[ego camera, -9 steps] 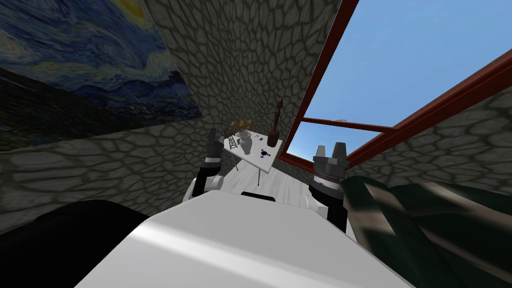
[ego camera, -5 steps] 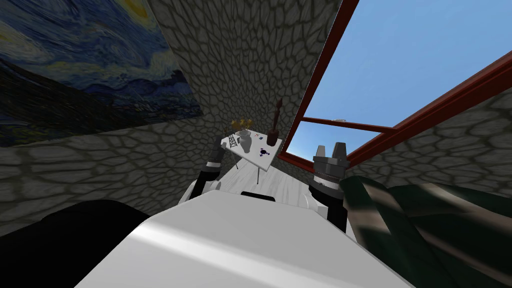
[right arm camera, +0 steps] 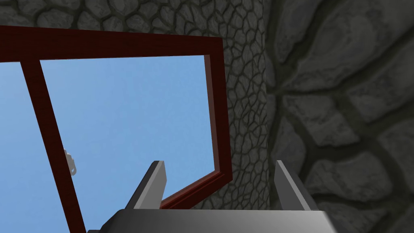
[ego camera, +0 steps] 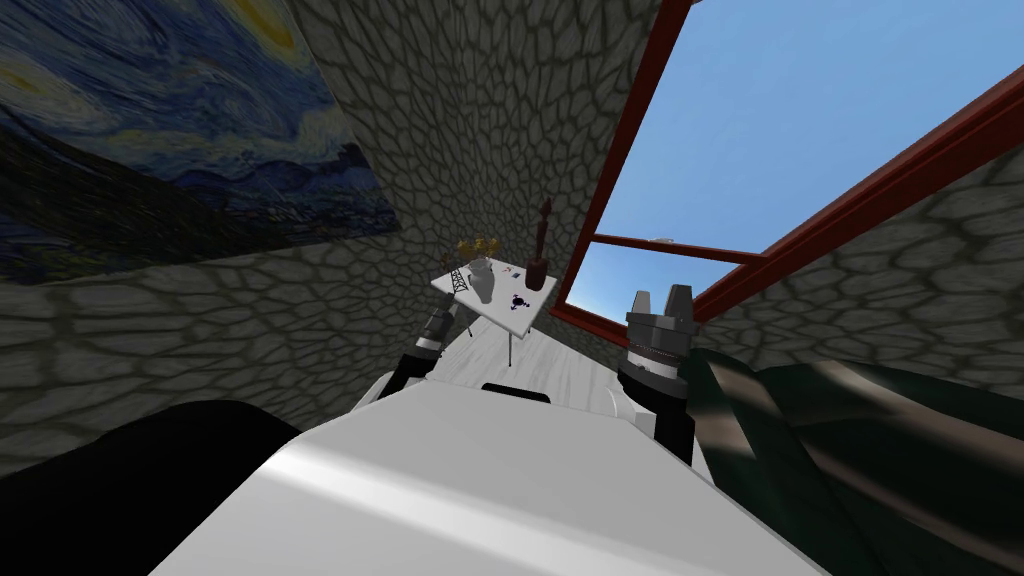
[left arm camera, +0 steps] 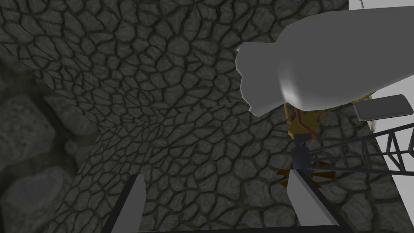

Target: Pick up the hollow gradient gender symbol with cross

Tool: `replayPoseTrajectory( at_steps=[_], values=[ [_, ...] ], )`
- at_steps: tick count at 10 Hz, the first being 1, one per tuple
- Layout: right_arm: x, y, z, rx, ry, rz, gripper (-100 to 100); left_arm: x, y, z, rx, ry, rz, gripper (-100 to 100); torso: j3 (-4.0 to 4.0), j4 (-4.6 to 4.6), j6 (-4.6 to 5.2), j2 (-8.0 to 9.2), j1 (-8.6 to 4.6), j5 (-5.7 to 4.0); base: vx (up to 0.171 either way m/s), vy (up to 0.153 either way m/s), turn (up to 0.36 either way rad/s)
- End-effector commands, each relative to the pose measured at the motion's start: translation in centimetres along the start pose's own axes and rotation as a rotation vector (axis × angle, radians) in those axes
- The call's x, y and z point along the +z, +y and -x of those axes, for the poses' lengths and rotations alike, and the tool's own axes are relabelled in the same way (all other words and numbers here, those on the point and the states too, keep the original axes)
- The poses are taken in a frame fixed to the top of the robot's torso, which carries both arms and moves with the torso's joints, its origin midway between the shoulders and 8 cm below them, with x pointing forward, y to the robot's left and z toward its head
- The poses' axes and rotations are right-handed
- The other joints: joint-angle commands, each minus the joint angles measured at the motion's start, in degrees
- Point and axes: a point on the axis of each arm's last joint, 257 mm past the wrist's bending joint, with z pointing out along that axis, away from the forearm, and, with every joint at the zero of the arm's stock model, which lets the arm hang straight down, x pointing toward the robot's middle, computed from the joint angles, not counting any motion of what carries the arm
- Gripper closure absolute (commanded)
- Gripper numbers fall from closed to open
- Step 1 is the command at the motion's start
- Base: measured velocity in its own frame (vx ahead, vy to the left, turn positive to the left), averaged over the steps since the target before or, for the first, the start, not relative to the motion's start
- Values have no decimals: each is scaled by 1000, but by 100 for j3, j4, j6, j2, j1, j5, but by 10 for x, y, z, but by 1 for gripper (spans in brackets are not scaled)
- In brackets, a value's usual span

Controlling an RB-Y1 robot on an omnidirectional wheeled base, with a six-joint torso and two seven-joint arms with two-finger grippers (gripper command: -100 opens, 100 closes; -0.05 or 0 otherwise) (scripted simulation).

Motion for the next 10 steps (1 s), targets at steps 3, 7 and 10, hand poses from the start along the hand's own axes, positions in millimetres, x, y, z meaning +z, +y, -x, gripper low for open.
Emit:
replayPoseTrajectory(
  at_steps=[3,7,10],
  values=[
    [0,0,0,0,0,0,0,-25,35,-9,-7,64,89,-100,-2,-1,-1,-4,1,0,-4,-90,-13],
    [0,0,0,0,0,0,0,-64,81,-21,-23,148,221,-100,-5,-1,1,-9,-4,-1,3,-103,-35],
    [0,0,0,0,0,0,0,-113,123,-29,-51,219,359,-100,-5,-2,0,-10,1,-1,16,-113,-58]
  ],
)
